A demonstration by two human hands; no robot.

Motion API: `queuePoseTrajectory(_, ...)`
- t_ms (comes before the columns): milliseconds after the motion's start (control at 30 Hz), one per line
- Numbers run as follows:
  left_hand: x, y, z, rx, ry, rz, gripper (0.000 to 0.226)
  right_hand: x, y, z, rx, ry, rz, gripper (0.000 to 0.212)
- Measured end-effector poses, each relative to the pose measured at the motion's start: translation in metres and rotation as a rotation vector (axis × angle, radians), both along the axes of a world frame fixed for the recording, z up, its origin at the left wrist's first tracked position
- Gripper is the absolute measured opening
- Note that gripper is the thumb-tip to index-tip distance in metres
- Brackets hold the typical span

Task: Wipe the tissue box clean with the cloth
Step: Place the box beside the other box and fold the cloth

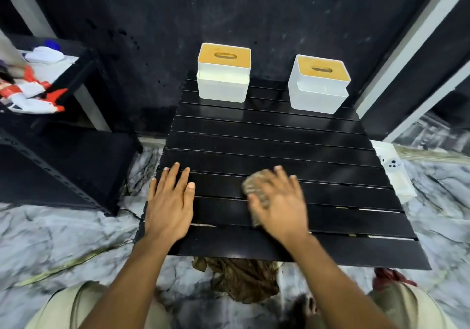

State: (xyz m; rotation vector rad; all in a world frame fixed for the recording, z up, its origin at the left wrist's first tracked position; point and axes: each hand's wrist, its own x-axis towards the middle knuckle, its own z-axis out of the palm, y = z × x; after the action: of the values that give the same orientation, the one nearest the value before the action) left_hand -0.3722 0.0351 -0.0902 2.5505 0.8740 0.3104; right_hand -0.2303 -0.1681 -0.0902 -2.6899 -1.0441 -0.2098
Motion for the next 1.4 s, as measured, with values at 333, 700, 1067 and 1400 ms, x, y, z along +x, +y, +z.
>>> queuePoseTrajectory(333,-0.001,-0.003,-0.003,-0.214,-0.276,0.101,0.075,-0.034,0.09,0.0,0.091,0.128,0.126,0.057)
queuePoseTrajectory(700,0.002,-0.003,0.0,-0.121,-0.12,0.04,0.081,0.058,0.027,-0.007,0.035,0.005,0.036,0.046)
queuePoseTrajectory(1067,0.005,-0.006,-0.004,-0.05,-0.021,0.041,0.08,0.031,0.171,0.005,0.066,0.209,0.429,0.052)
queuePoseTrajectory(1400,0.008,-0.005,-0.004,-0.016,0.049,0.034,0.074,0.195,0.114,0.011,0.082,0.063,-0.372,0.035)
